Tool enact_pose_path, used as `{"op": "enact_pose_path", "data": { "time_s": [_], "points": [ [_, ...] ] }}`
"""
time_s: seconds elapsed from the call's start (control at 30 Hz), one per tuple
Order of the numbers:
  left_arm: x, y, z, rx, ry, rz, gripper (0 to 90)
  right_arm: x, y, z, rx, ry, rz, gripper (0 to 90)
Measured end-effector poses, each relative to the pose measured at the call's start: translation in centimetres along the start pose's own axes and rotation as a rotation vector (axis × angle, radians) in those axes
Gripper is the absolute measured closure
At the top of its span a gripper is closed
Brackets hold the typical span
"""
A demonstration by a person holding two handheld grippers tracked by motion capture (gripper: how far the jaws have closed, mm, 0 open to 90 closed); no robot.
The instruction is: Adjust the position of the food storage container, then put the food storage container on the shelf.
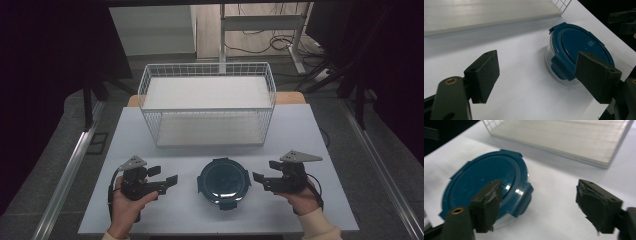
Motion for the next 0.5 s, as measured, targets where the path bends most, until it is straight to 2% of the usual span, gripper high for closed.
{"op": "enact_pose_path", "data": {
  "time_s": [0.1,0.37,0.5],
  "points": [
    [0.1,0.4,0.2,-0.006,-0.002,-0.005,18.6,-0.1,-0.1,0.3,0.015,-0.012,0.014,18.5],
    [0.1,1.6,1.0,-0.068,-0.026,-0.031,15.3,-0.5,-0.7,1.0,0.078,-0.057,0.058,15.6],
    [0.0,2.1,1.4,-0.15,-0.045,-0.067,14.4,-0.6,-1.0,1.3,0.111,-0.069,0.082,14.8]
  ]
}}
Point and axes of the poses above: each handheld gripper's, and its own axes: z roughly forward along the jaws, x roughly out of its top, y roughly to its right, the point moved 6 cm from there along z, roughly forward along the jaws, and after that the axes turned 11 degrees about -y, right-handed, at the moved point
